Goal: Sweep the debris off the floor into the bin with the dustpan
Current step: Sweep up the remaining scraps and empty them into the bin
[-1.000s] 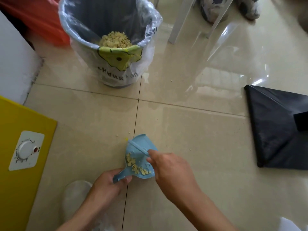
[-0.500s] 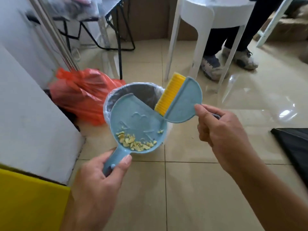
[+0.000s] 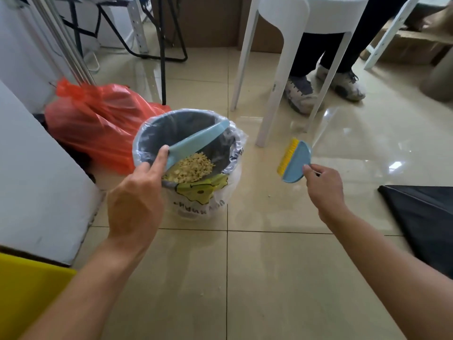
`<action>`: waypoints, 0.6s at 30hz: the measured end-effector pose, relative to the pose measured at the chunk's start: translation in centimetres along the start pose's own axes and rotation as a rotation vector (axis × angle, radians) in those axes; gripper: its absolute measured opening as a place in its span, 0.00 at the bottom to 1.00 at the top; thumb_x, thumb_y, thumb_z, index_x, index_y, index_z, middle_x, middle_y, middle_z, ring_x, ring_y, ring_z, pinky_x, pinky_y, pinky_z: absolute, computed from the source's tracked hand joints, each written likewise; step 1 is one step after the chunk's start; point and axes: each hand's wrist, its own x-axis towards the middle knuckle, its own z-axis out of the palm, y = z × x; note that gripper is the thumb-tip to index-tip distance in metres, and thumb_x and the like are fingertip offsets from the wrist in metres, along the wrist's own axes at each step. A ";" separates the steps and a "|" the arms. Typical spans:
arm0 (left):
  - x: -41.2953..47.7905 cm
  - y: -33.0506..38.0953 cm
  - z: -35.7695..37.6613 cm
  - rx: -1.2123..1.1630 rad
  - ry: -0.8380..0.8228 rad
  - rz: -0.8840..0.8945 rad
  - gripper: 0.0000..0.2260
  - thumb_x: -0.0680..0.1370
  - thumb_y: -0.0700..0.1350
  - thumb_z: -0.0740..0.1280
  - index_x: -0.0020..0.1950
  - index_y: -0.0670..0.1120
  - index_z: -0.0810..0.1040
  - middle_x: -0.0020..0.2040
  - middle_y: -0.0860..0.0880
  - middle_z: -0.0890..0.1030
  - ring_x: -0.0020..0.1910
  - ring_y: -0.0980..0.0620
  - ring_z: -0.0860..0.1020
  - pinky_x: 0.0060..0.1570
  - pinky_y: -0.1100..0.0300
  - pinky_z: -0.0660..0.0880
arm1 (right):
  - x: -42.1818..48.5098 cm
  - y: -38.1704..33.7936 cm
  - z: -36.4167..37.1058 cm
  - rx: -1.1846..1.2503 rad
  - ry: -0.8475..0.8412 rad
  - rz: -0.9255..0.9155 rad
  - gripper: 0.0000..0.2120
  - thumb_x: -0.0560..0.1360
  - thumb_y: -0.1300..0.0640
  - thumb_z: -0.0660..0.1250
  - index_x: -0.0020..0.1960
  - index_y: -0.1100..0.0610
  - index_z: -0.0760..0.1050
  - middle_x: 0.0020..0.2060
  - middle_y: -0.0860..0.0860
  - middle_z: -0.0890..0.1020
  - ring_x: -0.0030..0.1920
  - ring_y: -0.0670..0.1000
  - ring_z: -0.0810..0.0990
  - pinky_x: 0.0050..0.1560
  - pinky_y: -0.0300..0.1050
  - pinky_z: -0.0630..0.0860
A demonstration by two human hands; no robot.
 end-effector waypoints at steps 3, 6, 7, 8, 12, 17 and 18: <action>-0.9 1.3 -0.9 -0.200 -0.019 -0.071 0.22 0.83 0.44 0.66 0.77 0.47 0.71 0.44 0.40 0.85 0.34 0.40 0.82 0.33 0.43 0.82 | 2.5 2.6 1.0 -0.568 -0.087 -0.197 0.12 0.82 0.54 0.56 0.46 0.55 0.75 0.38 0.56 0.78 0.42 0.61 0.78 0.37 0.50 0.67; -1.9 3.1 -2.6 -0.373 -0.013 -0.157 0.22 0.81 0.45 0.68 0.76 0.45 0.73 0.48 0.38 0.87 0.40 0.38 0.84 0.40 0.44 0.82 | 3.0 4.5 2.5 -1.019 -0.216 -0.373 0.12 0.82 0.57 0.54 0.58 0.55 0.75 0.50 0.59 0.81 0.50 0.62 0.81 0.44 0.51 0.71; -2.2 3.6 -3.3 -0.417 -0.014 -0.182 0.23 0.81 0.45 0.68 0.76 0.45 0.73 0.50 0.38 0.87 0.41 0.38 0.84 0.42 0.45 0.82 | 2.7 5.0 3.1 -1.097 -0.264 -0.430 0.13 0.81 0.58 0.55 0.60 0.55 0.75 0.51 0.58 0.82 0.52 0.62 0.81 0.45 0.50 0.73; -2.6 3.9 -3.9 -0.444 -0.018 -0.204 0.23 0.81 0.46 0.68 0.76 0.45 0.73 0.50 0.38 0.87 0.41 0.38 0.84 0.43 0.45 0.83 | 2.0 5.4 3.8 -1.127 -0.286 -0.500 0.12 0.80 0.60 0.57 0.60 0.55 0.76 0.50 0.57 0.82 0.51 0.61 0.82 0.45 0.50 0.74; -4.8 4.7 -6.7 -0.483 -0.018 -0.251 0.23 0.80 0.48 0.68 0.74 0.45 0.75 0.49 0.38 0.87 0.38 0.40 0.84 0.42 0.45 0.83 | -3.3 8.1 4.6 -1.103 -0.323 -0.695 0.10 0.63 0.65 0.74 0.44 0.59 0.80 0.28 0.55 0.78 0.26 0.59 0.79 0.23 0.44 0.63; -9.3 5.1 -8.3 -0.579 -0.003 -0.238 0.21 0.79 0.53 0.65 0.68 0.44 0.81 0.42 0.39 0.87 0.29 0.45 0.79 0.38 0.63 0.76 | -12.8 12.6 -0.4 -1.069 -0.463 -0.821 0.18 0.66 0.59 0.60 0.52 0.54 0.80 0.27 0.48 0.75 0.25 0.53 0.74 0.24 0.43 0.59; -10.1 5.3 -8.5 -0.597 -0.001 -0.248 0.21 0.79 0.55 0.64 0.67 0.46 0.80 0.38 0.40 0.86 0.26 0.46 0.77 0.37 0.63 0.74 | -14.9 13.3 -1.9 -1.074 -0.538 -0.795 0.20 0.66 0.58 0.59 0.55 0.54 0.79 0.29 0.47 0.75 0.25 0.52 0.75 0.24 0.42 0.59</action>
